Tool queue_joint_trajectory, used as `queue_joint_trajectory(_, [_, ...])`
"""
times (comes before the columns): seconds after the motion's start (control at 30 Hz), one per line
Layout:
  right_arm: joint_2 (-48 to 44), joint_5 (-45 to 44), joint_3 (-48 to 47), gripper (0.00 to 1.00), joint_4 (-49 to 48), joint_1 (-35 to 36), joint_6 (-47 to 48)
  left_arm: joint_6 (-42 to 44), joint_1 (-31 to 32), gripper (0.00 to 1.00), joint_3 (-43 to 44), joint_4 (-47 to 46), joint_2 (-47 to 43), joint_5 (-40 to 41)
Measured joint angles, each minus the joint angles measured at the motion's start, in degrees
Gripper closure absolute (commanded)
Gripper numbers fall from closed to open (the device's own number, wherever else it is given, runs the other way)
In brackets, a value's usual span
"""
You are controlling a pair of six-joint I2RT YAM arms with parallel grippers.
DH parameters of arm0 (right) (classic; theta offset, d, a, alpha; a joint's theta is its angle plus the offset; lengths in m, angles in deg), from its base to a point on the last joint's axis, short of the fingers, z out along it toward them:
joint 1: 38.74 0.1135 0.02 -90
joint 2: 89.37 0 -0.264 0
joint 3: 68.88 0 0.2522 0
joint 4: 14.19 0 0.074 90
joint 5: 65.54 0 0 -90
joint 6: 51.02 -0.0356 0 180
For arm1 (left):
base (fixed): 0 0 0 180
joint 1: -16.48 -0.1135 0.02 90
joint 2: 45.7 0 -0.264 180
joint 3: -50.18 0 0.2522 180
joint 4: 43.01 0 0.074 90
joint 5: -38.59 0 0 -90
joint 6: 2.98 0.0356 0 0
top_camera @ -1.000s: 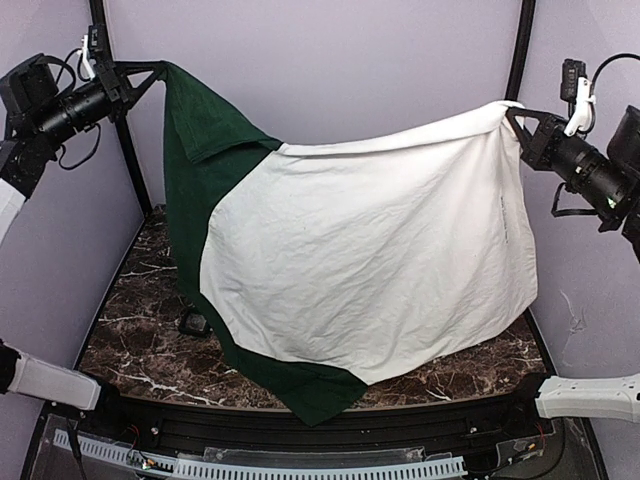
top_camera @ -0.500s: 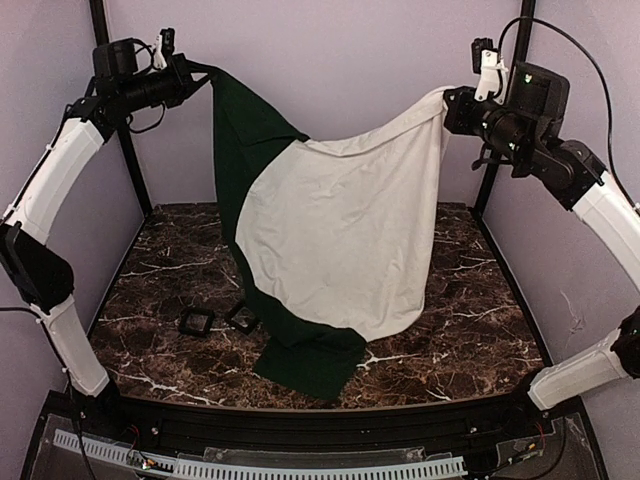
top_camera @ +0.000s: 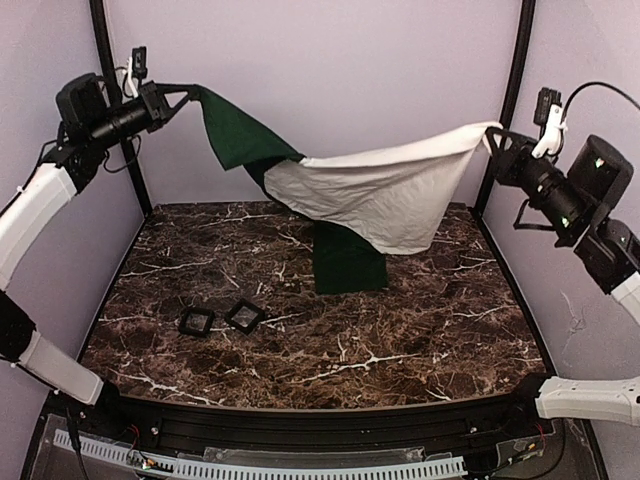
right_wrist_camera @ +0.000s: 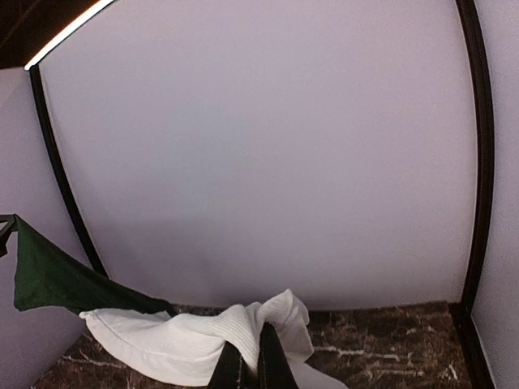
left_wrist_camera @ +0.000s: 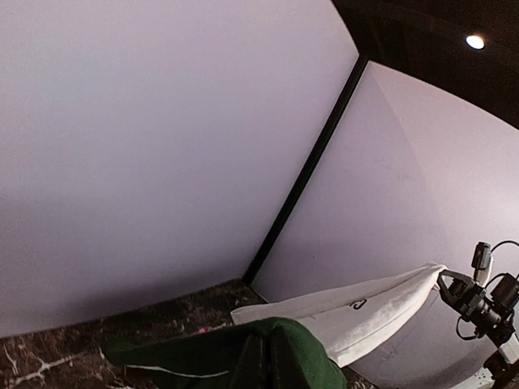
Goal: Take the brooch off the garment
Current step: Flatten out the crumpled clothing at the center of the board.
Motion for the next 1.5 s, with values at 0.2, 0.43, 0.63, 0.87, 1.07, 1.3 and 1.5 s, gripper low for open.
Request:
queue_joint_trajectory(0.2, [-7.0,2.1,22.9,1.0,7.7,0.0,-15.3,-2.2,0.1,0.99,-32.0,-6.3,-3.9,-2.0])
queue_joint_trajectory(0.43, [-8.5,7.1,29.7,1.0,19.0,0.0,-28.5,-3.4,0.7,0.99,-42.9,-5.7,-5.1,-5.3])
queue_joint_trajectory(0.63, [-9.6,9.7,29.9,1.0,24.2,0.0,-36.1,-3.1,1.2,0.99,-46.0,-1.6,-13.0,-6.6])
queue_joint_trajectory(0.87, [-9.6,12.4,31.2,1.0,30.5,0.0,-42.8,-1.8,1.4,0.99,-49.1,15.1,-24.9,-3.0])
queue_joint_trajectory(1.07, [-9.9,14.9,33.4,0.55,34.1,0.0,-46.9,-4.6,1.5,0.53,-55.7,26.1,-35.3,-1.1])
queue_joint_trajectory(1.3, [-12.6,16.0,33.7,0.25,35.2,1.2,-45.2,-5.7,1.5,0.11,-55.5,35.5,-41.8,1.7])
queue_joint_trajectory(1.5, [-9.9,15.0,31.2,0.23,29.9,5.6,-40.2,-2.3,1.5,0.09,-48.2,35.9,-36.4,4.1])
